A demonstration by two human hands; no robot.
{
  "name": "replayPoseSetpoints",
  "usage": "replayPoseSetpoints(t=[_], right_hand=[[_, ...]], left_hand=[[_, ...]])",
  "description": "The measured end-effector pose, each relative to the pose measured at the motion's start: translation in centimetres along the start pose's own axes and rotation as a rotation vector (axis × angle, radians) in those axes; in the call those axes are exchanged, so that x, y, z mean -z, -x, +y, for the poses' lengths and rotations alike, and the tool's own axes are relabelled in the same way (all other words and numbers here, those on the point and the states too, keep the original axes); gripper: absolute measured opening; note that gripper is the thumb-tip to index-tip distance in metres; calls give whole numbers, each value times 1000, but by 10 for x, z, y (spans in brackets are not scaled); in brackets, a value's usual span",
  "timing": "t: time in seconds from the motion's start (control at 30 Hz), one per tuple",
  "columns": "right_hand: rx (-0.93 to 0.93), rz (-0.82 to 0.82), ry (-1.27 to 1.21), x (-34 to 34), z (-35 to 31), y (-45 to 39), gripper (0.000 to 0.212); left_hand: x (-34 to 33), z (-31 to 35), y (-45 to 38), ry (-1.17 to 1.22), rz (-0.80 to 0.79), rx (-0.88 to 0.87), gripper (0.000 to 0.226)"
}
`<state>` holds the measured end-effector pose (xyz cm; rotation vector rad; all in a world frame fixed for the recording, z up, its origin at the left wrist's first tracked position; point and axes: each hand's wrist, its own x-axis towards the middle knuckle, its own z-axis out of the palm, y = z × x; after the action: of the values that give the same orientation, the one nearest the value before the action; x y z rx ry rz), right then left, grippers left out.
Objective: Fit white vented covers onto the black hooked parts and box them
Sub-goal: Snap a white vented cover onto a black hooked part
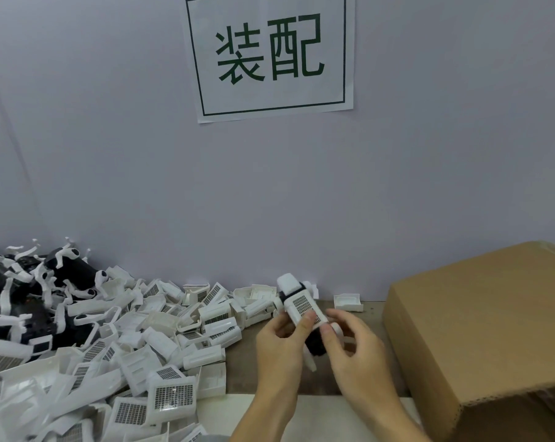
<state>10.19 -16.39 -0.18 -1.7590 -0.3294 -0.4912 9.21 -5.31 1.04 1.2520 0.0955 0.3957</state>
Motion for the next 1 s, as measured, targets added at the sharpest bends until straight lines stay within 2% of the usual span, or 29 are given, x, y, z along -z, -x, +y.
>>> replayPoseSetpoints(t=[0.1, 0.13, 0.2, 0.3, 0.37, 0.43, 0.5, 0.57, 0.63, 0.77, 0.87, 1.0], right_hand=[[109, -117, 180, -4, 3, 2, 54], [108, -120, 211, -3, 3, 1, 60], [88, -55, 180, -1, 1, -1, 50], [-17, 76, -48, 3, 1, -3, 11], [-222, 68, -283, 6, 1, -6, 16], [-399, 20, -475, 8, 2, -9, 32], [-519, -23, -575, 9, 5, -12, 39], [-594, -87, -675, 7, 7, -14, 41], [-633, -142, -741, 5, 9, -14, 41], [-630, -155, -723, 6, 10, -13, 44], [-594, -201, -680, 10, 3, -13, 37], [-342, -160, -434, 16, -6, -3, 39]], left_hand=[[-4, 2, 1, 150, 7, 96, 26], [-5, 3, 1, 193, -3, 125, 29], [-5, 7, 2, 191, -30, 132, 30], [-2, 5, -1, -92, 67, -20, 31], [2, 7, -4, -244, 222, -166, 36], [8, 13, -7, -263, 286, -238, 26], [12, 20, -11, -178, 173, -175, 8], [14, 23, -13, -87, -14, -37, 20], [14, 24, -13, -49, -73, 20, 25], [19, 22, -15, -47, -63, -1, 19], [28, 26, -17, -41, -100, 54, 28], [38, 32, -25, -123, -64, 110, 24]])
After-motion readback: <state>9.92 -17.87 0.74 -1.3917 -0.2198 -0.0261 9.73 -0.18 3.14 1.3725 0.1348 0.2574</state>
